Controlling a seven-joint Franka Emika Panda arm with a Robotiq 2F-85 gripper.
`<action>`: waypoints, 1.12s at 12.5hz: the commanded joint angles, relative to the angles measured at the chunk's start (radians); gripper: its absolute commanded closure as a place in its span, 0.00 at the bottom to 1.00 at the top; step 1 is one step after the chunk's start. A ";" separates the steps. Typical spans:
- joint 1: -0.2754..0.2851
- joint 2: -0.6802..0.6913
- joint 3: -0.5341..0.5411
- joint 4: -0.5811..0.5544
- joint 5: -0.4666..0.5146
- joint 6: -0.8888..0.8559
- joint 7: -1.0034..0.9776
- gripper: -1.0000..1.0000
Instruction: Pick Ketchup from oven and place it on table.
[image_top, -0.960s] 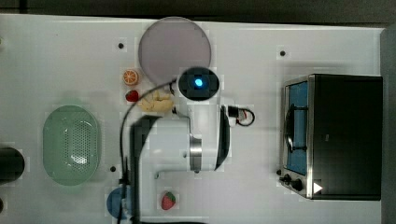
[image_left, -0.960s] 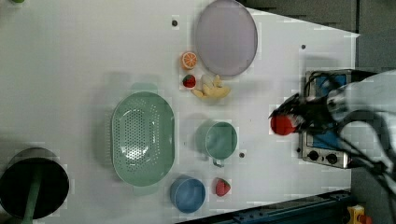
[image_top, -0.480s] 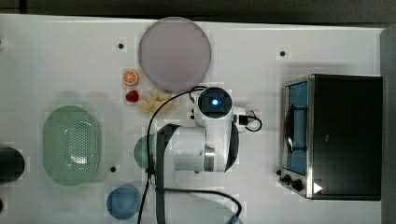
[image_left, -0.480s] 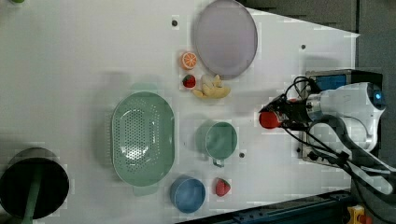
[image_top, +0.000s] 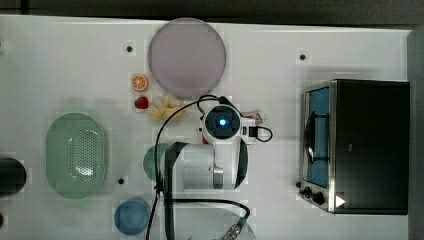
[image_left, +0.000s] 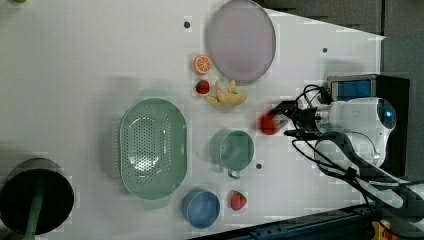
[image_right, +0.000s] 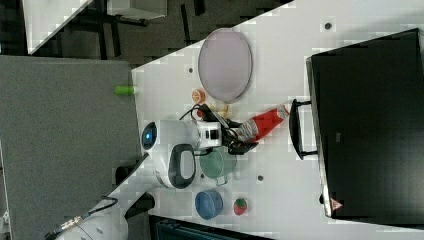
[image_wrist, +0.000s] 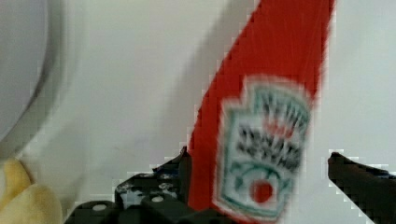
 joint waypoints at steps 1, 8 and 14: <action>0.005 -0.061 -0.012 0.006 0.021 -0.020 0.028 0.00; 0.004 -0.375 -0.013 0.202 0.021 -0.439 0.029 0.00; 0.005 -0.451 -0.007 0.541 0.020 -0.787 0.028 0.00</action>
